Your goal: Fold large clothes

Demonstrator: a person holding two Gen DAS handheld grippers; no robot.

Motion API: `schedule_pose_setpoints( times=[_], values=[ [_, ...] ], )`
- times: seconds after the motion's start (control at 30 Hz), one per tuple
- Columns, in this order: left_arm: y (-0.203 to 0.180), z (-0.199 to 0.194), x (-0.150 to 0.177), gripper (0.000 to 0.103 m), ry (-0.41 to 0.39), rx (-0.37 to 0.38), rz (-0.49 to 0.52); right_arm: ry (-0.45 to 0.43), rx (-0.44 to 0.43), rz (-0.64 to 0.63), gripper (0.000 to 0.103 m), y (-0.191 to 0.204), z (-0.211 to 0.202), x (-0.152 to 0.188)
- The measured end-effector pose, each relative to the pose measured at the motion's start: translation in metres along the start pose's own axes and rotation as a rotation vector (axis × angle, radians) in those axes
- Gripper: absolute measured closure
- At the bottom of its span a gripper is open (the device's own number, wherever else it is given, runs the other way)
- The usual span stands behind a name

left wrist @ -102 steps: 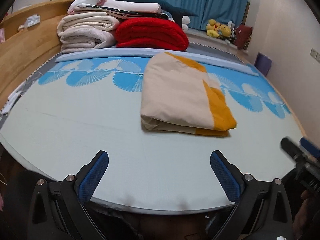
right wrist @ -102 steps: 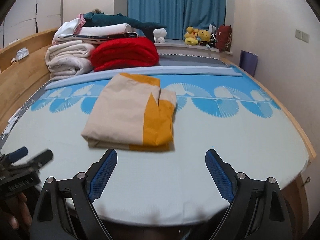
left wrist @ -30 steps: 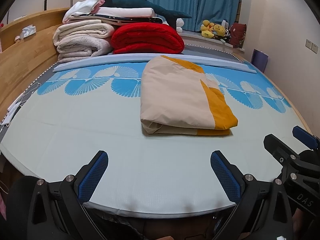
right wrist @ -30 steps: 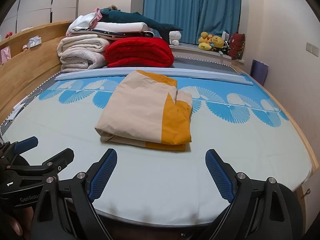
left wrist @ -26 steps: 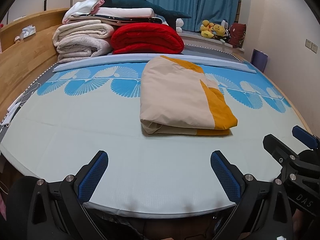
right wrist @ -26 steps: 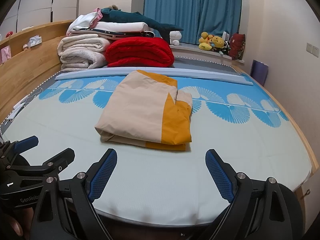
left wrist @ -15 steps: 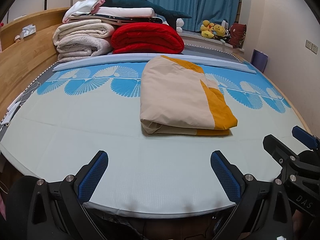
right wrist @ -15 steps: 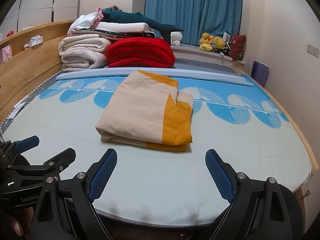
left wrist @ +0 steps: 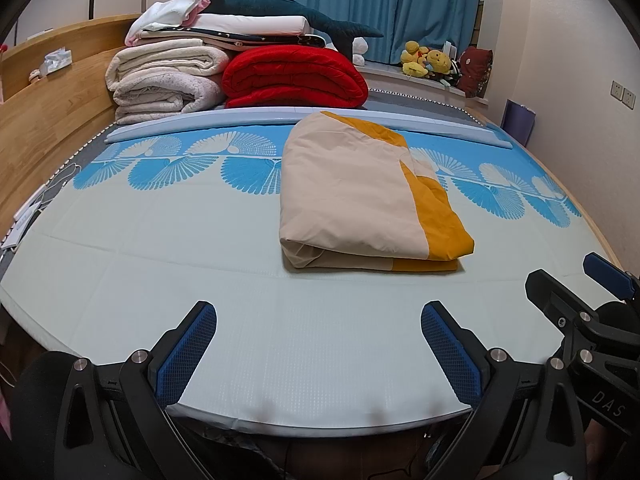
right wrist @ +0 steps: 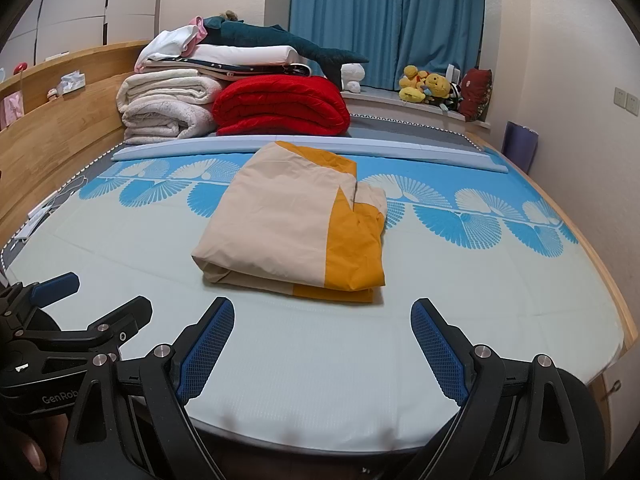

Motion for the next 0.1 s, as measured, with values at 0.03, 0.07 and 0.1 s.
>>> schedule_pose_setpoints(
  times=[0.03, 0.07, 0.1],
  values=[
    [-0.0001, 0.0002, -0.0001, 0.001, 0.001, 0.001, 0.000, 0.000, -0.001, 0.000, 0.013, 0.0000, 0.0001, 0.0001],
    [-0.0001, 0.0002, -0.0001, 0.001, 0.001, 0.001, 0.000, 0.000, -0.001, 0.000, 0.013, 0.0001, 0.0002, 0.0002],
    [-0.0002, -0.0001, -0.0001, 0.001, 0.000, -0.001, 0.001, 0.000, 0.001, 0.000, 0.013, 0.0001, 0.0000, 0.0001]
  ],
)
Point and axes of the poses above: each gripper's, at about its wrist camera, not at the fingertips, and z roughly the way its jaws point, y to its left, x to its underside, the point moved 10 cm from there along z, roughly the way its jaws point, and after that the axes turned 4 degrees about -x, right-handed, at the moved point
